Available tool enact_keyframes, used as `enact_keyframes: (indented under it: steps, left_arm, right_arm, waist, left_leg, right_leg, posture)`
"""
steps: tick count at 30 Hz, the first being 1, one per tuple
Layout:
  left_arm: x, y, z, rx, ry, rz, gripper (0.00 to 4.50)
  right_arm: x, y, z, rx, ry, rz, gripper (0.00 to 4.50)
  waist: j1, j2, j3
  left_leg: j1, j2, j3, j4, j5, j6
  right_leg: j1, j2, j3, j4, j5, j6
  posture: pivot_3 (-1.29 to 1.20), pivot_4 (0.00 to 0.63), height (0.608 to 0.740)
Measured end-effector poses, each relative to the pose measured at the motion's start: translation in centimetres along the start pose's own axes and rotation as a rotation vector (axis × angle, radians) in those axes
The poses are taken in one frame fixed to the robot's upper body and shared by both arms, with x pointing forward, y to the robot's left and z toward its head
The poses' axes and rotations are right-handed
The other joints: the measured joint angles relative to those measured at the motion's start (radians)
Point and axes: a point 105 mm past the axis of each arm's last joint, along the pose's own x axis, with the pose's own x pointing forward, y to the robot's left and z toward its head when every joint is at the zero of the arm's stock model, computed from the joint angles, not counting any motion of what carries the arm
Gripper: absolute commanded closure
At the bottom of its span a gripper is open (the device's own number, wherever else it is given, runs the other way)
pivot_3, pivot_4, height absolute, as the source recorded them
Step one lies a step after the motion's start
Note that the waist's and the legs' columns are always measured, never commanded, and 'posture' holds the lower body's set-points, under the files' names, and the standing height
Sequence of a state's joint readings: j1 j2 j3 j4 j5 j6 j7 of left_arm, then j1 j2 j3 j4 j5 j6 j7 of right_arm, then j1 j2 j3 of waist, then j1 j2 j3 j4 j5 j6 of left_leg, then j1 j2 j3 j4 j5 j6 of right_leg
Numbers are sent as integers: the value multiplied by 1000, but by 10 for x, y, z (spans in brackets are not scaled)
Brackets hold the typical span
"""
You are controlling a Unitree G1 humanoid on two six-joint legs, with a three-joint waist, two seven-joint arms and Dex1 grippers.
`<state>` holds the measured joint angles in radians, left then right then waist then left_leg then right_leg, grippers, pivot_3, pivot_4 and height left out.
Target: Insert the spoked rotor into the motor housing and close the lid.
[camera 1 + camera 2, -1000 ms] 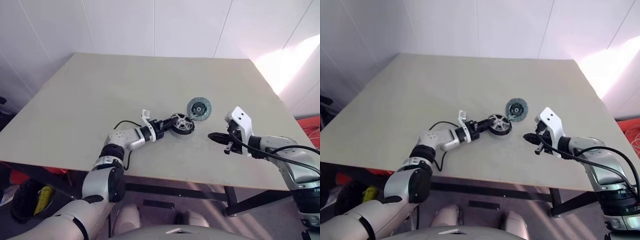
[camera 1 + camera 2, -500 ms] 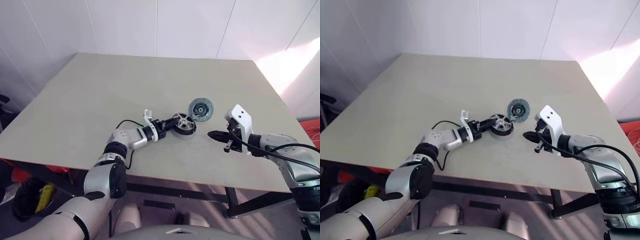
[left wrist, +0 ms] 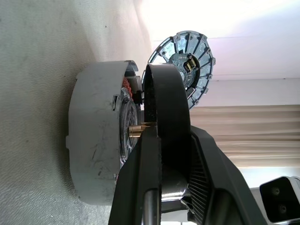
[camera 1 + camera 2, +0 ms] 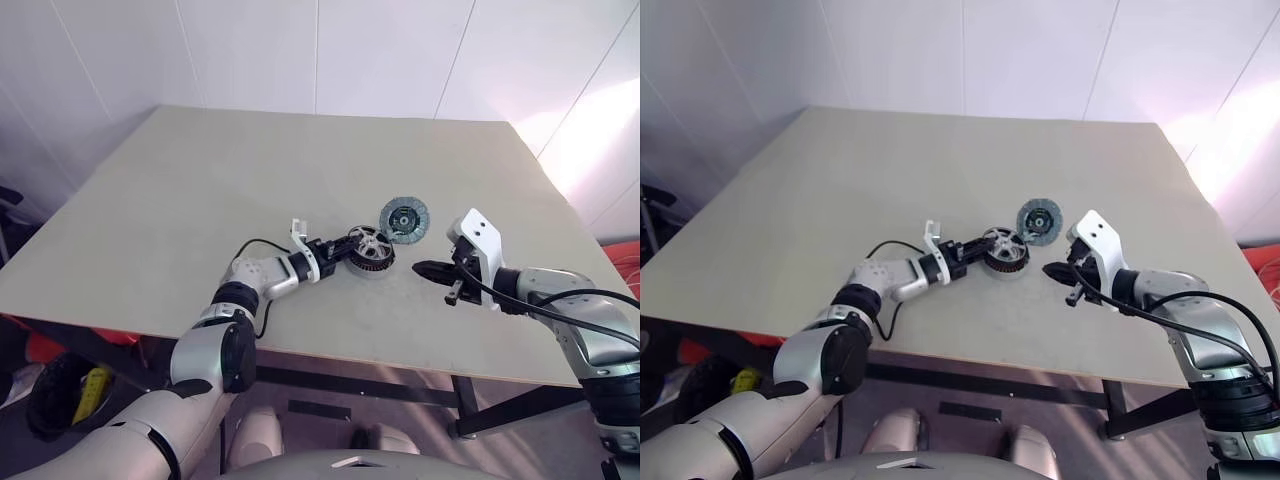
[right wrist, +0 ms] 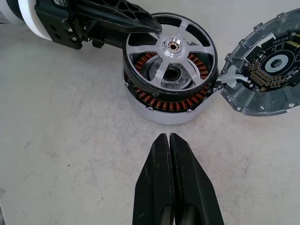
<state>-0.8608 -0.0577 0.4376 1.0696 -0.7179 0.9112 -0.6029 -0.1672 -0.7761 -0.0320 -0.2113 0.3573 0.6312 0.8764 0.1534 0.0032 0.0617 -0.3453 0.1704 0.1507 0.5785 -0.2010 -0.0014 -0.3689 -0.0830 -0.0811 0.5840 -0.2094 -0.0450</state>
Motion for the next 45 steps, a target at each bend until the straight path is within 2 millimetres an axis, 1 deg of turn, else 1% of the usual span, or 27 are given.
enact_keyframes:
  steps: [4,6,10,16,20,26,30,34,36,40,45]
  left_arm:
    - [2,0,-3,16,12,2,4066]
    - [3,1,-4,22,21,0,3318]
    - [5,-4,-5,33,31,-15,2145]
    - [5,-2,-2,21,19,15,2145]
    - [2,-1,1,22,11,18,2145]
    - [-6,-1,12,21,-29,14,2145]
    - [-9,-2,14,26,-42,2,2145]
    - [-14,-2,13,26,-48,-26,2145]
    - [-17,-3,13,20,-46,-44,2145]
    - [-22,-9,11,0,-41,-95,2145]
    - [-30,-24,16,-11,-61,-189,2145]
  right_arm:
    - [0,-1,3,-3,-3,-3,4500]
    - [0,-2,5,-7,-6,-5,4500]
    - [0,-3,5,-8,-7,-9,4500]
    - [0,-3,6,-10,-9,-12,4500]
    - [0,-3,6,-16,-13,-13,4500]
    - [1,-4,6,-19,-19,-16,4500]
    - [2,-4,6,-19,-21,-13,4500]
    - [3,-5,11,-24,-31,-15,4500]
    - [4,-6,13,-26,-32,-16,4500]
    - [4,-7,14,-20,-28,-22,4500]
    - [4,-6,14,-18,-27,-22,4500]
  waist:
    - [0,0,0]
    - [0,0,0]
    - [1,1,-1]
    - [-1,2,-1]
    - [-2,2,-1]
    - [-3,2,-1]
    - [-6,2,-1]
    - [-13,2,-1]
    - [-18,2,-1]
    - [-27,2,-1]
    - [-27,2,-1]
  left_leg:
    - [0,0,0,0,0,0]
    - [0,0,0,-1,0,1]
    - [1,-1,0,-1,-1,1]
    - [7,-2,0,-1,-1,2]
    - [6,-2,0,-2,-1,2]
    - [1,-2,1,-5,-2,3]
    - [-1,-2,2,-6,-2,6]
    - [-1,-1,2,-6,-3,5]
    - [-1,-1,2,-6,-3,5]
    - [-2,-1,2,-6,-3,5]
    - [-4,-1,2,-6,-3,6]
  right_leg:
    - [0,0,0,-1,0,0]
    - [0,-1,0,-1,0,0]
    - [1,-2,-1,-2,0,1]
    - [6,-4,-1,-7,0,3]
    - [6,-4,-1,-8,0,3]
    - [0,-3,-1,-8,1,3]
    - [-2,-3,-1,-8,3,-2]
    - [-2,-3,-1,-8,3,-2]
    - [-3,-3,-1,-8,2,0]
    - [-3,-3,-1,-8,3,-1]
    - [-6,-3,-1,-8,4,-3]
  posture:
    - [0,0,740]
    - [0,0,740]
    - [0,0,740]
    - [0,0,740]
    - [0,0,740]
    - [0,0,740]
    - [0,0,740]
    - [0,0,740]
    - [0,0,740]
    - [0,0,740]
    - [0,0,740]
